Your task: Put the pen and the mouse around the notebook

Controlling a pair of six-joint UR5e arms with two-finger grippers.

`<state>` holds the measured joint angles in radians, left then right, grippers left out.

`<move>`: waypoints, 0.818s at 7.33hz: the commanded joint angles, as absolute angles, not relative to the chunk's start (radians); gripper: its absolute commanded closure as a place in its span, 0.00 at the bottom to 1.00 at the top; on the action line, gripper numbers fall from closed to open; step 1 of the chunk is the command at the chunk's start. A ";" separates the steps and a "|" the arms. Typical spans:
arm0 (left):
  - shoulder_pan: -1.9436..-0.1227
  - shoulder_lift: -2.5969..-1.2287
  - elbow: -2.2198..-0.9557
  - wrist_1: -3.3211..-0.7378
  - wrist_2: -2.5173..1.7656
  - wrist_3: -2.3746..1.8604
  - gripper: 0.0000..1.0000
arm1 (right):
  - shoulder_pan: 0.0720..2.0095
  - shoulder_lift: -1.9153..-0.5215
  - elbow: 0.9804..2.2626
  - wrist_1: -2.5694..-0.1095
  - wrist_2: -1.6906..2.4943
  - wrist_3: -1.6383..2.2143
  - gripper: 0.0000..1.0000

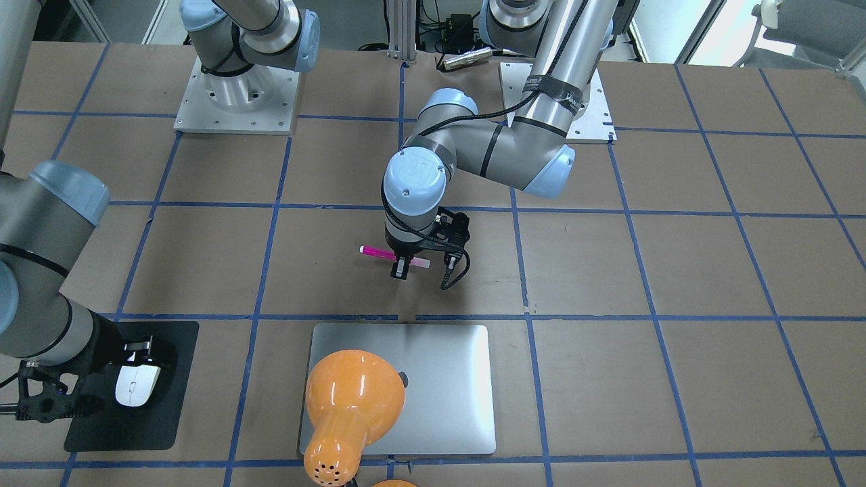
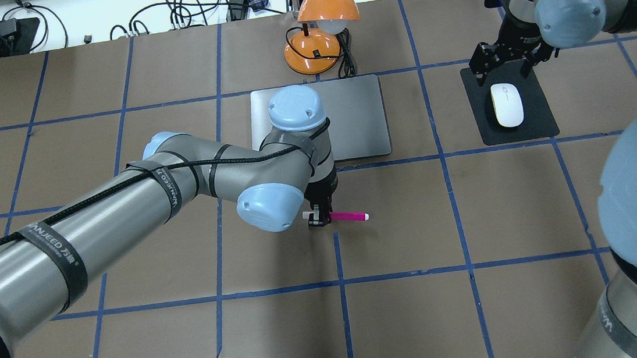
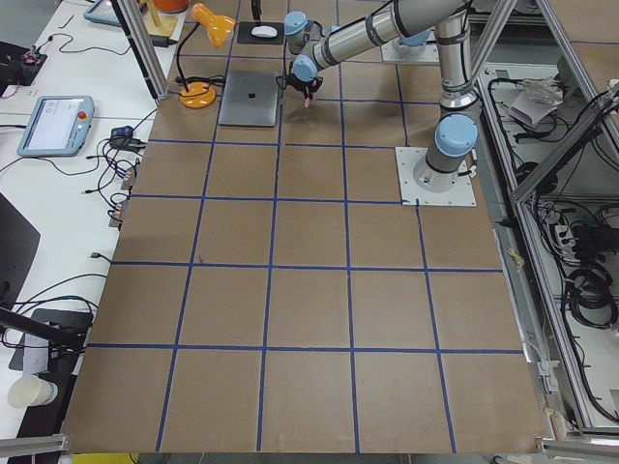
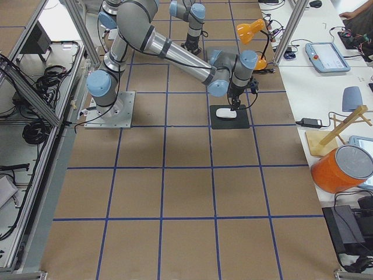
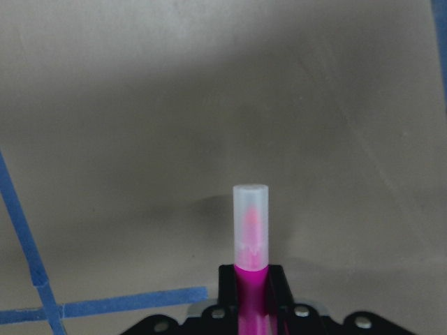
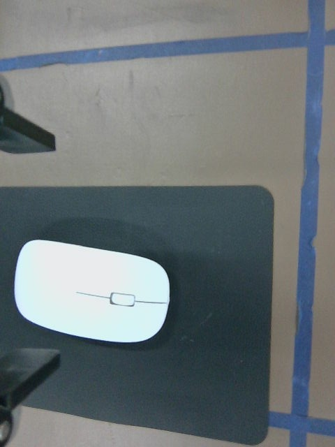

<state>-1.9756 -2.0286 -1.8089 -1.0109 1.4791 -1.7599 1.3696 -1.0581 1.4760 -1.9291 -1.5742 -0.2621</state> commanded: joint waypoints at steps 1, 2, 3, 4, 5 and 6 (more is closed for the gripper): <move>-1.979 -2.048 -1.807 -1.011 1.486 -1.769 0.01 | 1.438 -1.173 1.471 -1.821 -1.572 -0.208 0.00; -1.979 -2.033 -1.801 -1.009 1.486 -1.758 0.00 | 1.492 -1.218 1.470 -1.790 -1.574 -0.146 0.00; -1.973 -2.005 -1.781 -1.012 1.486 -1.737 0.00 | 1.515 -1.295 1.470 -1.716 -1.569 -0.124 0.00; -1.964 -1.978 -1.731 -1.040 1.532 -1.668 0.00 | 1.519 -1.377 1.471 -1.648 -1.568 -0.118 0.00; -1.950 -1.945 -1.660 -1.189 1.549 -1.490 0.00 | 1.523 -1.425 1.468 -1.631 -1.568 -0.117 0.00; -1.904 -1.898 -1.576 -1.368 1.540 -1.186 0.00 | 1.540 -1.440 1.471 -1.599 -1.566 -0.097 0.00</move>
